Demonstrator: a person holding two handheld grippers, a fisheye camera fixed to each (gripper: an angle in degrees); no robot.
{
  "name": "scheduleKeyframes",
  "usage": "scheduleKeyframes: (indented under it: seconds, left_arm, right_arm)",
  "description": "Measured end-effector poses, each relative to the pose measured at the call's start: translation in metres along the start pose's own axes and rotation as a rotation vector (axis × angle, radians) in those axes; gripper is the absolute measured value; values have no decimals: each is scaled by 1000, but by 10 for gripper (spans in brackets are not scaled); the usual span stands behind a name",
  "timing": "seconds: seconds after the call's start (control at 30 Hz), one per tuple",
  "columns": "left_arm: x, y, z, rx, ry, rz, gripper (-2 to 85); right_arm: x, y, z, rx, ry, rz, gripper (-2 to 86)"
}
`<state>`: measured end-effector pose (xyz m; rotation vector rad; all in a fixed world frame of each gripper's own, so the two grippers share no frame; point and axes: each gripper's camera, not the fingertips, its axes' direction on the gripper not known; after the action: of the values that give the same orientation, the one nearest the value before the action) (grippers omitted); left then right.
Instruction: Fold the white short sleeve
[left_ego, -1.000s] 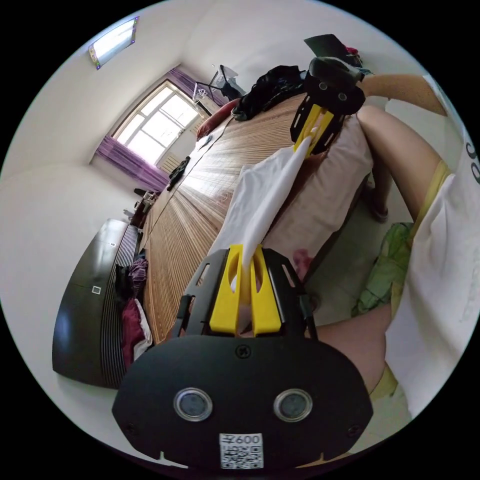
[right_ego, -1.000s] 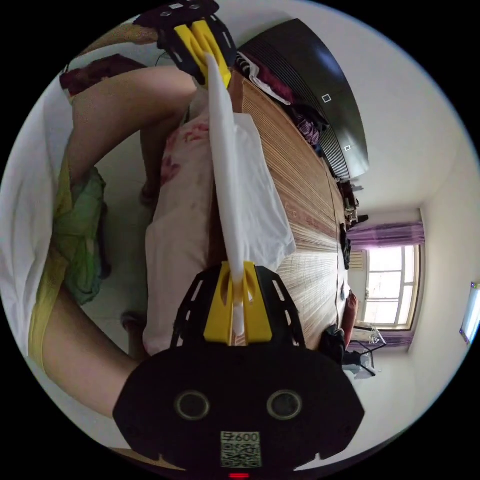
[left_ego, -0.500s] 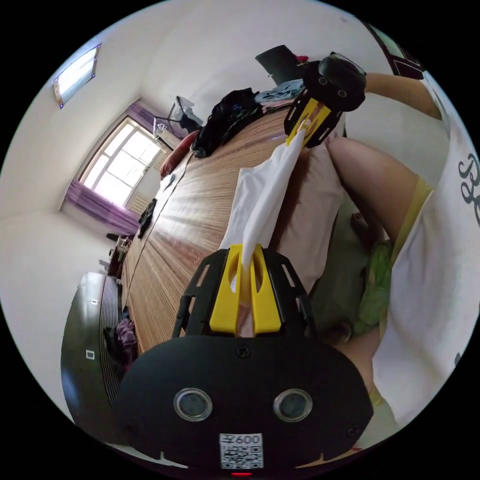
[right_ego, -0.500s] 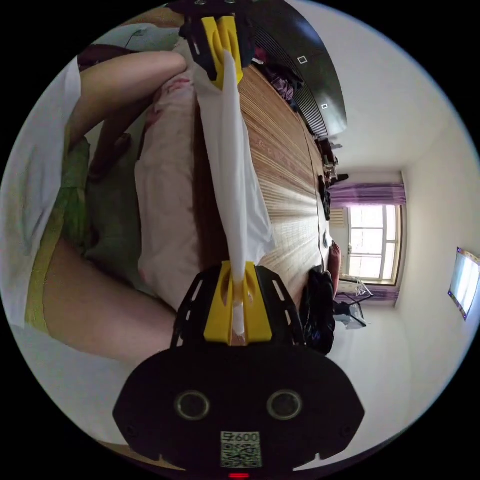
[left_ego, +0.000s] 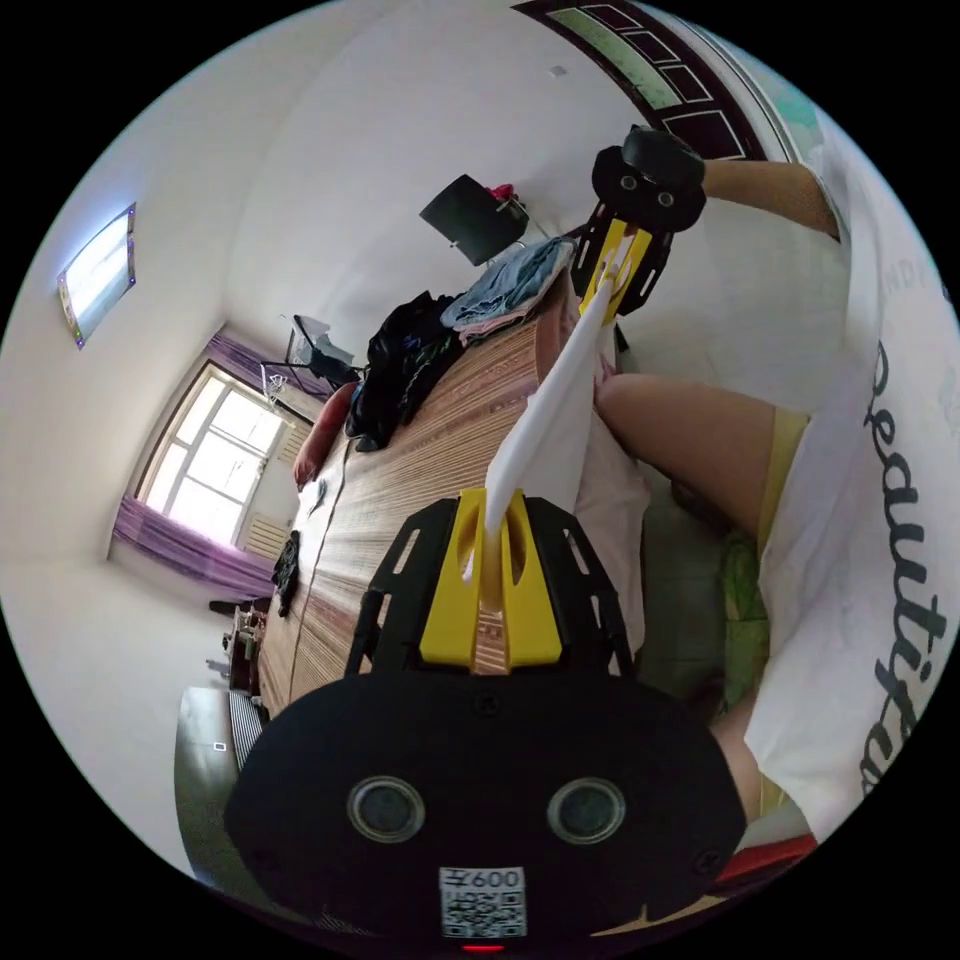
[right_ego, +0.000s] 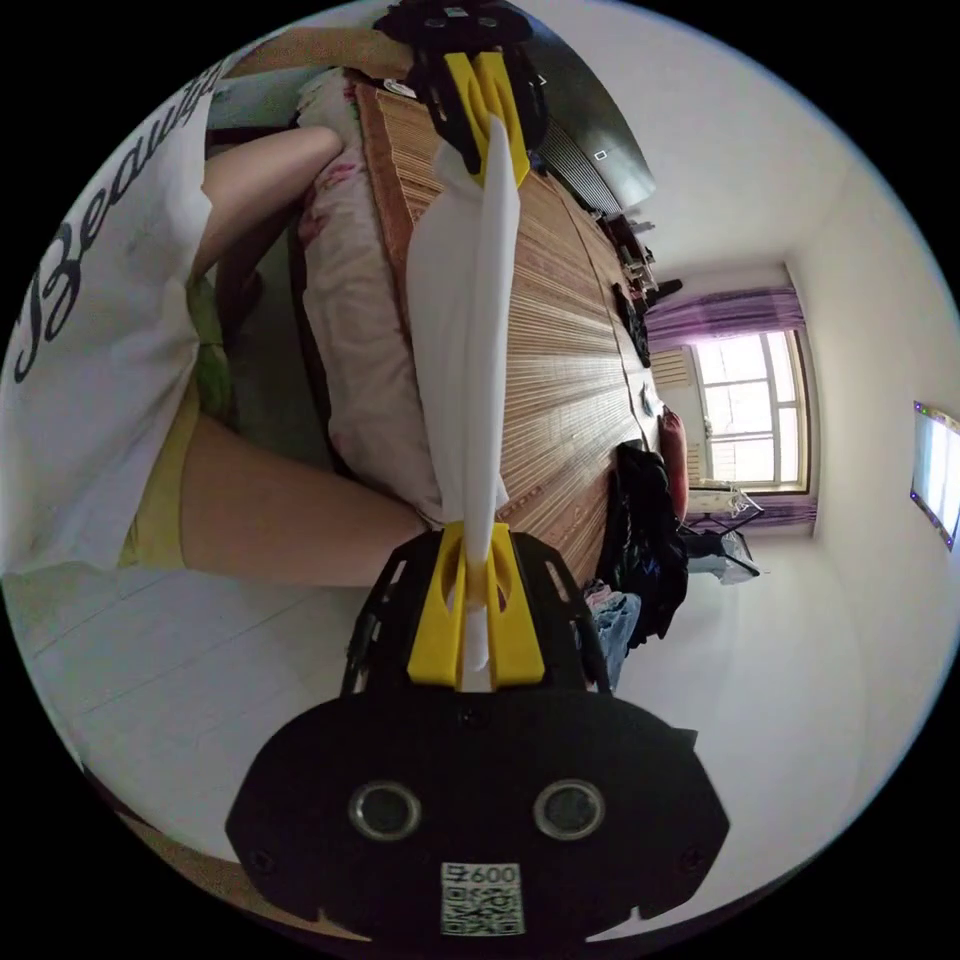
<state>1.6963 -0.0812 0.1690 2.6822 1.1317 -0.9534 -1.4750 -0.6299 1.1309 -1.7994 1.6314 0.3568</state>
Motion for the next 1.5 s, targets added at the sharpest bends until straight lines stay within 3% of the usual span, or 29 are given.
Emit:
scheduleKeyframes:
  seconds: [0.2,0.33,0.5,0.7,0.87,1.03,1.33,1.5]
  left_arm:
    - [22,60,25,-23,57,80,20]
    - [-28,99,45,6,-15,-5,21]
    - [-41,164,-1,86,-185,-148,19]
    - [65,286,-64,107,-192,-136,17]
    - [186,378,-100,72,-32,-69,20]
    - [287,430,-101,96,188,-4,23]
    - [454,409,-107,211,296,161,23]
    - [477,348,-53,243,408,152,24]
  right_arm:
    - [25,-117,-50,-71,-78,-131,-8]
    - [109,-208,-74,-119,52,-112,-8]
    - [190,-307,-158,-66,241,49,-8]
    - [167,-411,-260,-25,269,-30,-8]
    - [151,-476,-340,-36,58,-91,-8]
    - [168,-504,-398,-105,-205,-112,-8]
    - [231,-471,-515,-282,-122,36,-8]
    - [330,-423,-540,-392,-96,146,-8]
